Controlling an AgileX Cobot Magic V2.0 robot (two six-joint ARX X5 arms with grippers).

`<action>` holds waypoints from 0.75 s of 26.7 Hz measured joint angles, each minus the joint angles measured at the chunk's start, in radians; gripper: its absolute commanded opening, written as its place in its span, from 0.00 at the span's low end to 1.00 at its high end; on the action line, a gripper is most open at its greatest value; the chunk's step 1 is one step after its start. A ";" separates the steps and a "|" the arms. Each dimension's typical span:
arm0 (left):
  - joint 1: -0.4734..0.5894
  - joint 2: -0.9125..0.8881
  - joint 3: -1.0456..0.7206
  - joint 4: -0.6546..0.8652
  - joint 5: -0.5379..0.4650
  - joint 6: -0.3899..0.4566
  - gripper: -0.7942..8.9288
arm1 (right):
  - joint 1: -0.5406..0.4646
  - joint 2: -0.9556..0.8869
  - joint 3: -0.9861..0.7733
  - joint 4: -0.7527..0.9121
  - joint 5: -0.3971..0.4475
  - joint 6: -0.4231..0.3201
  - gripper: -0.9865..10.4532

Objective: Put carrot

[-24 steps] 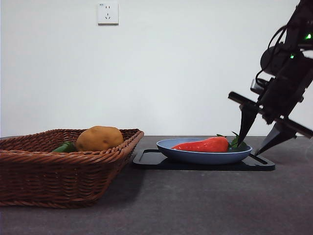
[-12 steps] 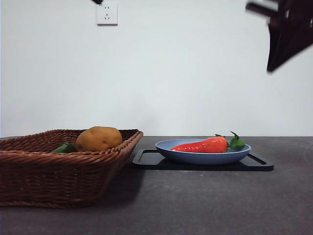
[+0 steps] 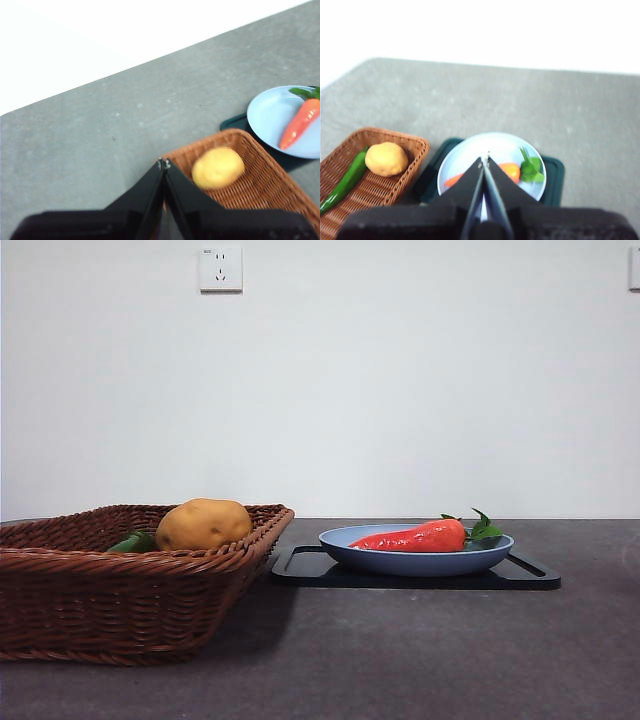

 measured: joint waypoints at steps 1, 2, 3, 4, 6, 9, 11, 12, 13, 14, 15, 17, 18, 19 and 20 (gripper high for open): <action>0.000 -0.072 -0.086 0.023 0.001 -0.018 0.09 | 0.011 -0.048 -0.075 0.048 0.014 -0.005 0.09; 0.000 -0.120 -0.142 0.032 0.002 -0.034 0.09 | 0.016 -0.077 -0.126 0.081 0.025 -0.006 0.09; 0.000 -0.166 -0.193 0.038 0.002 -0.052 0.09 | 0.019 -0.100 -0.166 0.104 0.034 -0.007 0.09; 0.000 -0.208 -0.240 0.041 0.002 -0.069 0.09 | 0.021 -0.124 -0.210 0.127 0.036 -0.008 0.09; 0.000 -0.282 -0.312 0.037 0.001 -0.101 0.09 | 0.021 -0.151 -0.272 0.157 0.037 -0.005 0.09; 0.000 -0.355 -0.348 0.008 0.002 -0.156 0.09 | 0.021 -0.145 -0.299 0.156 0.064 0.000 0.10; 0.000 -0.369 -0.341 0.015 0.001 -0.186 0.09 | 0.021 -0.136 -0.299 0.163 0.082 0.001 0.10; 0.000 -0.368 -0.338 0.021 0.000 -0.196 0.09 | 0.021 -0.136 -0.299 0.164 0.085 0.002 0.10; 0.000 -0.367 -0.337 0.023 0.000 -0.203 0.09 | 0.021 -0.136 -0.299 0.164 0.086 0.003 0.10; 0.000 -0.366 -0.337 0.021 0.000 -0.206 0.09 | 0.021 -0.136 -0.299 0.164 0.086 0.003 0.10; 0.000 -0.363 -0.337 0.021 0.000 -0.210 0.09 | 0.021 -0.135 -0.299 0.164 0.086 0.003 0.10; 0.000 -0.359 -0.338 0.021 0.000 -0.214 0.09 | 0.021 -0.135 -0.299 0.164 0.086 0.003 0.10; 0.000 -0.359 -0.337 0.021 0.000 -0.214 0.09 | 0.021 -0.135 -0.299 0.164 0.086 0.003 0.10; 0.000 -0.359 -0.338 0.021 0.000 -0.216 0.09 | 0.021 -0.135 -0.299 0.164 0.086 0.003 0.10; 0.000 -0.359 -0.337 0.021 0.000 -0.217 0.09 | 0.021 -0.135 -0.299 0.164 0.086 0.003 0.10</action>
